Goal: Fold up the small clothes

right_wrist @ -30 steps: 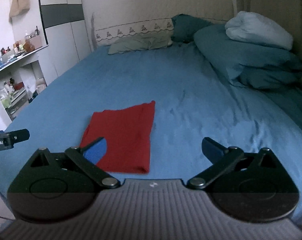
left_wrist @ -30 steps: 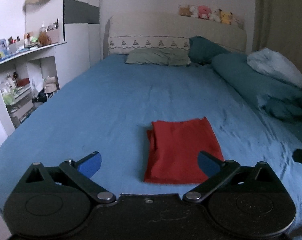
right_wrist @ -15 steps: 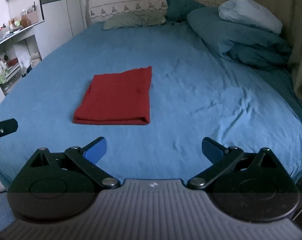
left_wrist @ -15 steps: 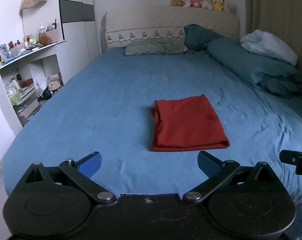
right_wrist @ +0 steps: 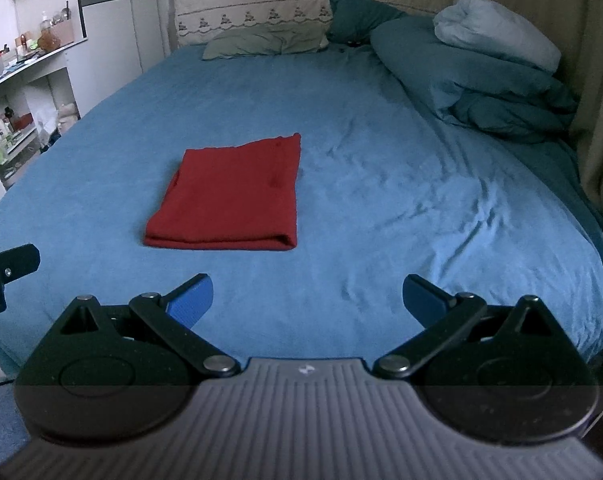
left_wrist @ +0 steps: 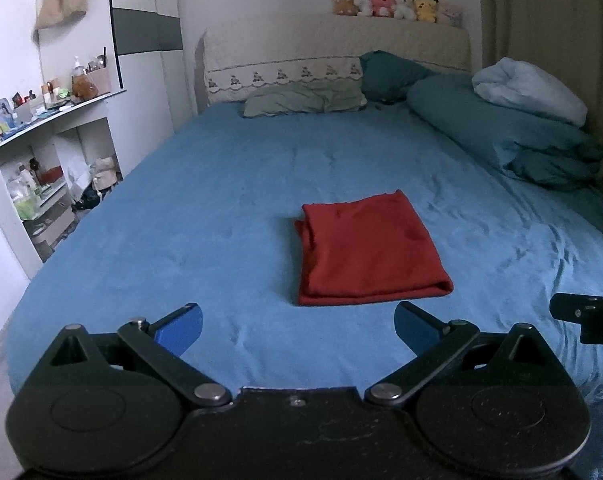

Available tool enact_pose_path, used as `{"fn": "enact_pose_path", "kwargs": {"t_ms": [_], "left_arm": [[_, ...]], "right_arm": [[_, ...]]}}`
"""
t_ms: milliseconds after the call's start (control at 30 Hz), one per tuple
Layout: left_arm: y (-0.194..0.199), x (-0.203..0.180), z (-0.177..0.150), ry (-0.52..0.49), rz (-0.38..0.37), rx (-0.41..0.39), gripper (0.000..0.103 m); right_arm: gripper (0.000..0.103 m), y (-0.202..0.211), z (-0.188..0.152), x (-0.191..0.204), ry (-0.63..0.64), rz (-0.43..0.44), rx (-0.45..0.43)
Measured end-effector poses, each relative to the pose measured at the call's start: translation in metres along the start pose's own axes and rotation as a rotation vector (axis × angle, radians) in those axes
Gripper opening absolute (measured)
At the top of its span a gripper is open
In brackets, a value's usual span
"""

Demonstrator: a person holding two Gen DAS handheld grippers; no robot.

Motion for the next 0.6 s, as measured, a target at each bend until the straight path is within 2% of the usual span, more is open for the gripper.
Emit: {"fn": "enact_pose_path", "kwargs": {"t_ms": [600], "left_arm": [[0.0028, 0.0008, -0.0014, -0.001, 0.012, -0.001, 0.103]], "right_arm": [[0.103, 0.0013, 0.0023, 0.0007, 0.010, 0.010, 0.003]]}}
Point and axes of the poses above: each gripper's, at about its wrist camera, not at the fingertips, and y roughly against the way its jaws point, x to its left, z to its top, the point moved 8 cm from there along -y, roughly the way its jaws point, and after that the axes turned 15 degrees about -y, right-handed, at the moved point
